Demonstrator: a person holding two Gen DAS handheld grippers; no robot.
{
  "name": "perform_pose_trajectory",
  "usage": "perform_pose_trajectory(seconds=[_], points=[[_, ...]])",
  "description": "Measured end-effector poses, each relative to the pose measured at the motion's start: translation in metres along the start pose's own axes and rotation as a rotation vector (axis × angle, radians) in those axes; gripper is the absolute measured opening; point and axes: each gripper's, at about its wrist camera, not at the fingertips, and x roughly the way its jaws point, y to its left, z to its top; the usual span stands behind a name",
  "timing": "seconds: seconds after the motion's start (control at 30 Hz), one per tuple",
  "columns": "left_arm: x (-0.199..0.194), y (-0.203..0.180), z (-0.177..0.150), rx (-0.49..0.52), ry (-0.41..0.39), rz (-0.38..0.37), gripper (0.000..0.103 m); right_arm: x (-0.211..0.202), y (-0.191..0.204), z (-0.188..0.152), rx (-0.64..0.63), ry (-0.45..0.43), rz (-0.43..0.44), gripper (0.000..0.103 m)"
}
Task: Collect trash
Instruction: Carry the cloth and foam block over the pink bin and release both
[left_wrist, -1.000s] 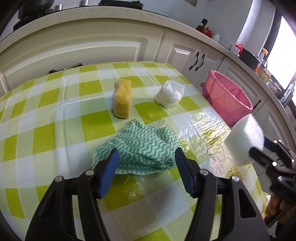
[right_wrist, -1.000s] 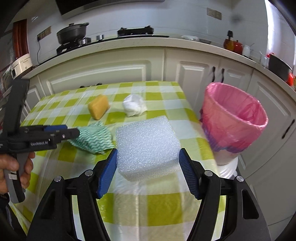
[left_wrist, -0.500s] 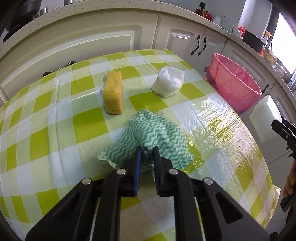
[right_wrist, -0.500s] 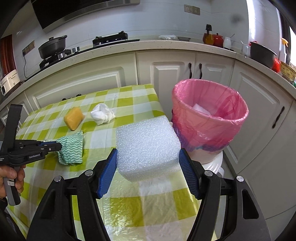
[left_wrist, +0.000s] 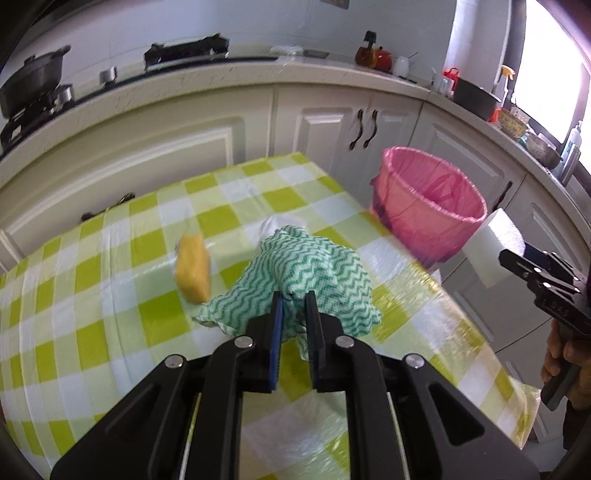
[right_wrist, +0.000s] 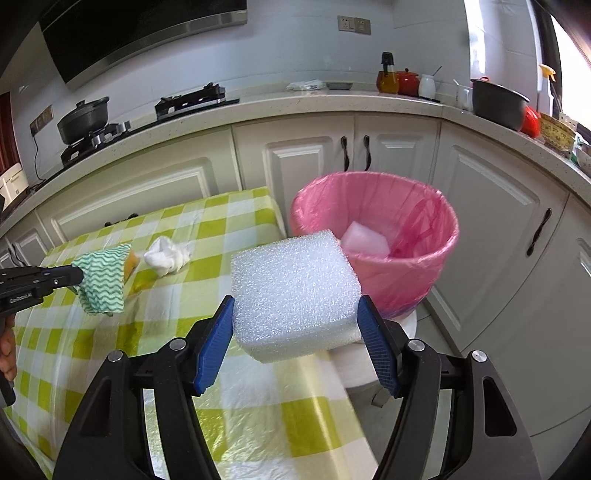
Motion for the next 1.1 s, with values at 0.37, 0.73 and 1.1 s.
perform_pose_trajectory(seconds=[0.37,0.73,1.1], points=[[0.009,-0.078,0.08,0.053,-0.102,-0.088,0.012,0.004,-0.067,0.053,0.046,-0.074,-0.062,0.064],[0.057,-0.152,0.157,0.085,-0.132,-0.146,0.012,0.043,-0.127,0.104,0.072,-0.073,-0.073,0.064],[0.121,-0.181,0.19,0.052,-0.092,-0.17,0.013,0.091,-0.151,0.131,0.065,-0.034,-0.072,0.065]])
